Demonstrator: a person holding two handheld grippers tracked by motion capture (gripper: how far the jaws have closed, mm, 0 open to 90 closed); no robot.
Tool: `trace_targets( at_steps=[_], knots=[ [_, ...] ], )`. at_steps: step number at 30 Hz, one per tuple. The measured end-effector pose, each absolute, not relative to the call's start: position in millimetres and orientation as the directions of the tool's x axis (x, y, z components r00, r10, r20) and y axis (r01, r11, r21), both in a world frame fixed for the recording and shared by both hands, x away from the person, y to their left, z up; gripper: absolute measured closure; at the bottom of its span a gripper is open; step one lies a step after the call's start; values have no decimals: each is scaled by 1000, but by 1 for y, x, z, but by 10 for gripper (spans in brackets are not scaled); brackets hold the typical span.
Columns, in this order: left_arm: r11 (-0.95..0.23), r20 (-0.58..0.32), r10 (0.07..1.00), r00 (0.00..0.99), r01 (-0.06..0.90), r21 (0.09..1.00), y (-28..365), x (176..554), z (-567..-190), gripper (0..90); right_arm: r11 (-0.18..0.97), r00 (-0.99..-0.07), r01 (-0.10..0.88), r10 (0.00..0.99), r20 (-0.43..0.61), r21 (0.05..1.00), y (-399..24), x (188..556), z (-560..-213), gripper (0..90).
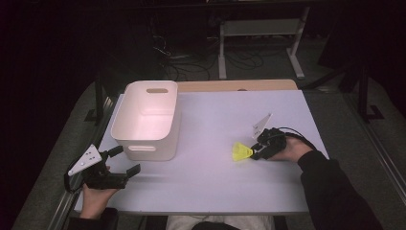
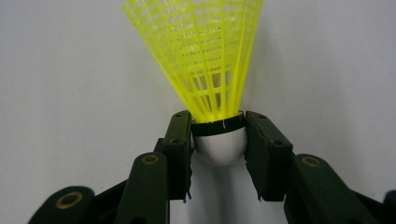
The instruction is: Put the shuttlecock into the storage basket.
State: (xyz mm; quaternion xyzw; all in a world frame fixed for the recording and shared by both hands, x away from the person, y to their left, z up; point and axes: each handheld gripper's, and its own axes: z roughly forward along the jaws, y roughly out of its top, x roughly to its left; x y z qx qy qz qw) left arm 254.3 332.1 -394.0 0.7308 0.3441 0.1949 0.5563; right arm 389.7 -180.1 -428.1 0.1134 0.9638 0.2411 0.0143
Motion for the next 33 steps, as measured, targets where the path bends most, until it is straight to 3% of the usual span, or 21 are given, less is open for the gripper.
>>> trace_targets(
  at_steps=[33],
  knots=[
    [-139,-102,720,686,287,948,332,254,-394,0,804,-968,224,249,30,550,-187,383,-392,622]
  ],
)
